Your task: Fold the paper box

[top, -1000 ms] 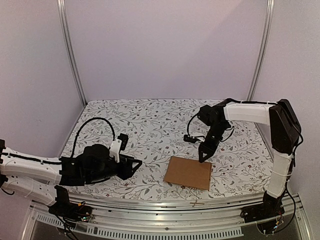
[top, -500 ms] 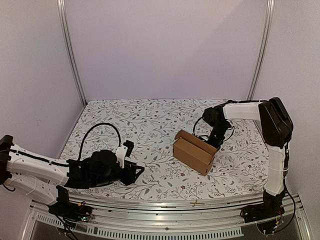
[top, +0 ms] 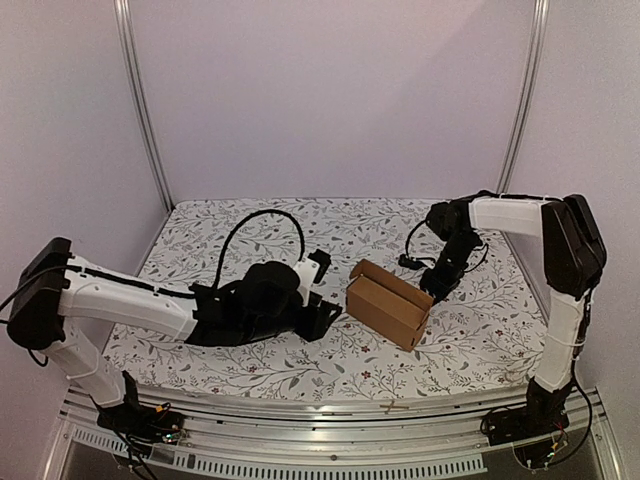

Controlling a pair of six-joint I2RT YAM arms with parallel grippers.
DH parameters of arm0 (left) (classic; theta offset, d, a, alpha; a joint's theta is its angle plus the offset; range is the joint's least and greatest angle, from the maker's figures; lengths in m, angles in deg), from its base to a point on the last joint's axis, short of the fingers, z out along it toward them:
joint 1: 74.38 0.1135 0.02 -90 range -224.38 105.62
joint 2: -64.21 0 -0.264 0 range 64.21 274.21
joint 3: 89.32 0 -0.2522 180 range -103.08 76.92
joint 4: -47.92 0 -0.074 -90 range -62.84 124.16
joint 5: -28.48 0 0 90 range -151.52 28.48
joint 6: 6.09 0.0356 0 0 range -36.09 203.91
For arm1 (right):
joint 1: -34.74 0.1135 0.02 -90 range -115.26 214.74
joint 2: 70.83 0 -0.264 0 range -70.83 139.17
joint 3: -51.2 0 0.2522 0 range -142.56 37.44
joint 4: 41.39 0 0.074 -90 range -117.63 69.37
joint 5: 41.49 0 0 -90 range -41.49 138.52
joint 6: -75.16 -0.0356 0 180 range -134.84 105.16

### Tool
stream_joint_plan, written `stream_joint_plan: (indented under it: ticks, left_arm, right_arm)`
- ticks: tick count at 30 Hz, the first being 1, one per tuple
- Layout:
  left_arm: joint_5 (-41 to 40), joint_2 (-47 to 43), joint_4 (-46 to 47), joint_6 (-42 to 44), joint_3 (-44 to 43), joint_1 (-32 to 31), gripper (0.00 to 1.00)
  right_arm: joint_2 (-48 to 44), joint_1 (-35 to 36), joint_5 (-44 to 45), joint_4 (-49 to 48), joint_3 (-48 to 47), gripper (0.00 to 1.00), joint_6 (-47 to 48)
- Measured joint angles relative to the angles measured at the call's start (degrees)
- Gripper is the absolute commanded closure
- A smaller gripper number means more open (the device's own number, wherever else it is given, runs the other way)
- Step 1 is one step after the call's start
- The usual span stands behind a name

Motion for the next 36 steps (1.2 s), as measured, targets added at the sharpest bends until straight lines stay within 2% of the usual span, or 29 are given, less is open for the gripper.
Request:
stream_joint_plan:
  ticks: [2,5,6,7,8,9,11,13,14,16,19,26,32,36]
  left_arm:
    - [0.0,0.8,-3.0,2.2,-5.9,0.3,0.53]
    - [0.6,1.5,-8.2,5.1,-13.8,2.1,0.52]
    - [1.2,1.7,-10.3,6.1,-16.3,3.0,0.51]
    - [1.7,1.9,-11.8,7.0,-18.1,3.7,0.50]
    - [2.9,2.3,-14.2,7.8,-20.6,4.9,0.48]
    - [3.9,3.0,-16.3,8.7,-23.1,6.1,0.48]
    - [6.0,5.4,-20.4,10.3,-28.2,8.5,0.48]
    - [7.9,8.6,-23.8,11.8,-32.5,10.3,0.50]
    - [8.8,9.9,-25.1,12.4,-34.0,10.8,0.52]
    - [10.9,13.3,-28.2,13.7,-37.2,11.5,0.55]
    - [12.8,17.0,-30.9,15.1,-39.8,11.8,0.59]
    - [15.3,23.0,-33.7,16.3,-43.6,12.0,0.64]
    - [15.8,26.0,-33.8,16.2,-46.0,12.3,0.69]
    - [16.1,26.6,-34.4,16.0,-47.8,12.5,0.76]
  right_arm:
    - [-3.1,-1.5,0.7,0.2,0.5,0.54,0.1]
    - [-10.8,-3.1,2.5,0.6,1.8,0.42,0.4]
    - [-14.2,-3.4,3.1,0.5,2.2,0.30,0.6]
    - [-17.2,-3.4,3.5,0.3,2.6,0.10,0.3]
    - [-21.3,-3.4,3.7,-0.7,3.4,0.02,0.4]
    - [-25.9,-3.4,3.9,-2.2,4.8,0.01,0.5]
    - [-36.2,-3.3,3.9,-5.9,8.5,0.01,-0.1]
    - [-45.5,-3.3,2.1,-9.0,12.3,0.11,-1.1]
    - [-48.5,-3.3,0.4,-9.6,13.6,0.16,-1.1]
    - [-51.9,-3.2,-2.6,-9.3,14.8,0.18,1.0]
    - [-52.0,-2.4,-4.2,-8.4,16.4,0.24,5.7]
    - [-47.7,-1.3,-1.5,-5.8,24.6,0.24,15.7]
    - [-47.0,1.5,-0.1,-6.7,26.3,0.24,18.7]
    - [-44.9,2.6,0.1,-8.0,26.3,0.26,19.0]
